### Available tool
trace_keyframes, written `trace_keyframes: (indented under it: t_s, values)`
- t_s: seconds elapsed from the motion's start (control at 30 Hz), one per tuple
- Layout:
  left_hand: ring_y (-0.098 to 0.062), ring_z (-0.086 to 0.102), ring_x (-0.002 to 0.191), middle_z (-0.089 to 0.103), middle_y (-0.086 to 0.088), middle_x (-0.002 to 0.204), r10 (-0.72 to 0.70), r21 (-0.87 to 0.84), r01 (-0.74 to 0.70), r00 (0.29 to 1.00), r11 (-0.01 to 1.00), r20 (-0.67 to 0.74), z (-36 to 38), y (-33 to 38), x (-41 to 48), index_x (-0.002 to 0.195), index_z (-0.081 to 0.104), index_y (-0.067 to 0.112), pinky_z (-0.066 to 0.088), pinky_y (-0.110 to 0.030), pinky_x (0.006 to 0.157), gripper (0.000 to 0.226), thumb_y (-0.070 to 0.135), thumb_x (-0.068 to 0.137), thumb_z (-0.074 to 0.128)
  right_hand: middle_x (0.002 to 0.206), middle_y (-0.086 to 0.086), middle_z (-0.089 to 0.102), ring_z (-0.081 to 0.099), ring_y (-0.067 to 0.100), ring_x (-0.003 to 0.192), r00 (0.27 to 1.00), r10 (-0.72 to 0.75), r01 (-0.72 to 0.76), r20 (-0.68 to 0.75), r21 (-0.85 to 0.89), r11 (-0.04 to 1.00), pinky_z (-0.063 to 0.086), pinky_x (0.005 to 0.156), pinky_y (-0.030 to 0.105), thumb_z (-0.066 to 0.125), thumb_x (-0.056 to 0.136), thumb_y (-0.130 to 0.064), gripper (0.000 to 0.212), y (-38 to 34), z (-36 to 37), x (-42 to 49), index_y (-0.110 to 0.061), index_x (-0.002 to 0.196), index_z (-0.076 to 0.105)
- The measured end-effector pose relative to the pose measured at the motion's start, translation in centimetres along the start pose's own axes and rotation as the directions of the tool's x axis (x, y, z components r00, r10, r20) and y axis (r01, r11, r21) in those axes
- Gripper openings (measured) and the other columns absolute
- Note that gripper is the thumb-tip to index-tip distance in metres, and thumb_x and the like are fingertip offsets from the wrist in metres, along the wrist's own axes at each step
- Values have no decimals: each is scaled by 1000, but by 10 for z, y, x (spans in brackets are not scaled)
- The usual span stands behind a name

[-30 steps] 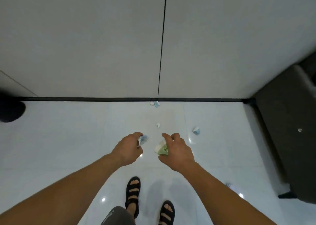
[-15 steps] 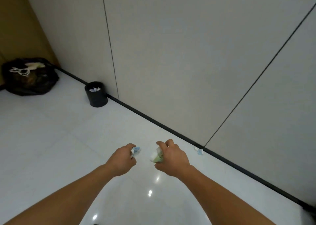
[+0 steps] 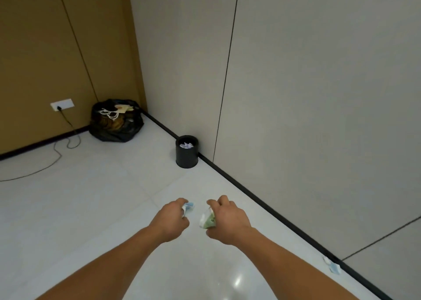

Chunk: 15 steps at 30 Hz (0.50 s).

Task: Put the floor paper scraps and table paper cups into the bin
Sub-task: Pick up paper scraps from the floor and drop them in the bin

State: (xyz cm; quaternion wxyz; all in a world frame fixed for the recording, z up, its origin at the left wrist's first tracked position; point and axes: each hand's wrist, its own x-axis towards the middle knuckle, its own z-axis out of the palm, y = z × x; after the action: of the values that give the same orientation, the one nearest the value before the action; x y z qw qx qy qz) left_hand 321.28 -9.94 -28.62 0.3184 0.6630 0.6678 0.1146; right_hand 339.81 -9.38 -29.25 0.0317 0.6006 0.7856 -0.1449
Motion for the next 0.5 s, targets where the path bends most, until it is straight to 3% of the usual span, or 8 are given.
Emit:
trace_keyframes:
  t_s: [0.5]
  values:
    - [-22,59,97,60,-7,117,-131,39,134,988,990,-84,-127,-62,211,136,44,19,41,-23,74,53,15,85,57,133,6,38,47,29,116,989,-142,142,43,13,990,47,89,39,68,79,-44,77,-43,-38,270,-25,144,32]
